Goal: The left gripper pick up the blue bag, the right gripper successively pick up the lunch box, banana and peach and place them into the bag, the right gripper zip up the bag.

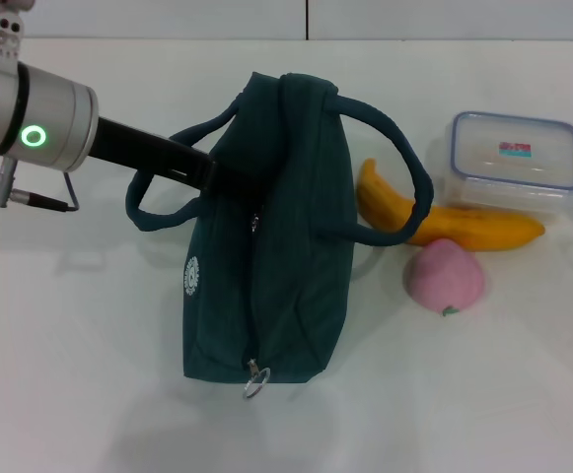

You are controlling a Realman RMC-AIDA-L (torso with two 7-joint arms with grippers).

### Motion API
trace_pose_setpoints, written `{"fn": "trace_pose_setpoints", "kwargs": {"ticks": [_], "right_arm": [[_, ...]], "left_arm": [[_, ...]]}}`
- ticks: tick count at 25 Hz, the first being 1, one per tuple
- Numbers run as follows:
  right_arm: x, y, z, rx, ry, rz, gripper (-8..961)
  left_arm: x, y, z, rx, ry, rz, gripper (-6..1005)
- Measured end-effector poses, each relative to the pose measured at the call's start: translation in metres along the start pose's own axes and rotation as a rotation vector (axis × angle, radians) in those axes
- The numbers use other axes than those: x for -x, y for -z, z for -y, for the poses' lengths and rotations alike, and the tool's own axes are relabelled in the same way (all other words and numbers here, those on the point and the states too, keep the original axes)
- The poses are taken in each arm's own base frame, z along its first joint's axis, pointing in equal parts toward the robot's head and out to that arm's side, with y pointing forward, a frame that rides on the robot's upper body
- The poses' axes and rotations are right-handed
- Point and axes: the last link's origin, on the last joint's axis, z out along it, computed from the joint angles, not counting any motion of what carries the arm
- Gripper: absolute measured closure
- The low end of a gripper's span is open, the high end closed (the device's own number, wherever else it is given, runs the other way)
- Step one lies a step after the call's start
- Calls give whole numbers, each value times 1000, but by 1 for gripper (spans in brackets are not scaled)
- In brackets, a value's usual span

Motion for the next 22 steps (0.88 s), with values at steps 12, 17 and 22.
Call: {"fn": "trace_pose_setpoints", "kwargs": {"ticks": [12, 17, 22], "right_arm": [[11, 92, 20, -208, 273, -140, 919], [9, 99, 36, -326, 289, -197, 878], [4, 89, 47, -384, 293, -234, 699]], "left_arm": [[6, -3, 3, 5, -11, 6, 928], [10, -7, 5, 16, 1, 17, 928], [13, -8, 5, 22, 10, 22, 927]]}}
